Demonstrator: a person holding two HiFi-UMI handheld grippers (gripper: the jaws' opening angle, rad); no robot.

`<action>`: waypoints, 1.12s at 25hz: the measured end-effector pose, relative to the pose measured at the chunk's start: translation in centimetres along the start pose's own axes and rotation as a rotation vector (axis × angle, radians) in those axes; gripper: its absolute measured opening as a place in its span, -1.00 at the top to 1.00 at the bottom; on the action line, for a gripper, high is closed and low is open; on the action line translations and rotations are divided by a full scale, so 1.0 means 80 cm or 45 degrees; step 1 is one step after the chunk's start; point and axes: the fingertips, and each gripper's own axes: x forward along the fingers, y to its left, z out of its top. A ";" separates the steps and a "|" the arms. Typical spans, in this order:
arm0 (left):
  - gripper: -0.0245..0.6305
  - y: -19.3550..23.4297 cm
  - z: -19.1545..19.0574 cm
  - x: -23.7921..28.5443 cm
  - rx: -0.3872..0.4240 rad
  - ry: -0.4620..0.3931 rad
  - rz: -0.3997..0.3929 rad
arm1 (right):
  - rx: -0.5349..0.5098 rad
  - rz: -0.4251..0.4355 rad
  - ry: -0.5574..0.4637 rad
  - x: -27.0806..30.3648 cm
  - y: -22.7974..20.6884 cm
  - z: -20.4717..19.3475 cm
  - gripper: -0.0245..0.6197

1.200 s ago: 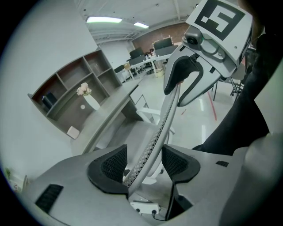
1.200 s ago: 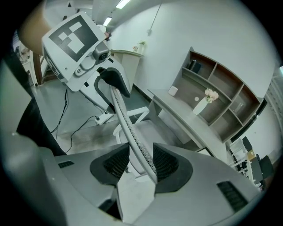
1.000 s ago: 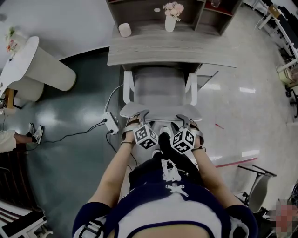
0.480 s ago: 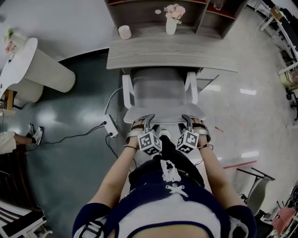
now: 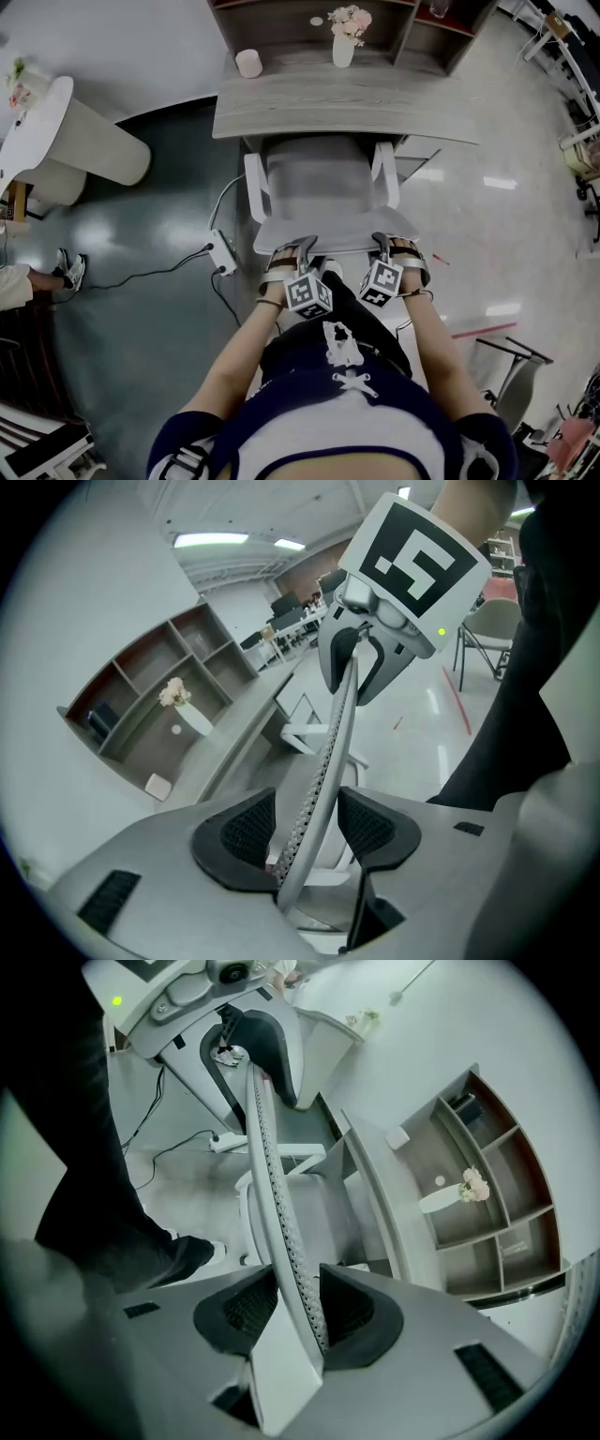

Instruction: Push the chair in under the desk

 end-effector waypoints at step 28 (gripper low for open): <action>0.26 0.020 -0.016 0.005 0.128 -0.044 0.020 | 0.134 -0.031 0.017 -0.002 0.003 0.018 0.53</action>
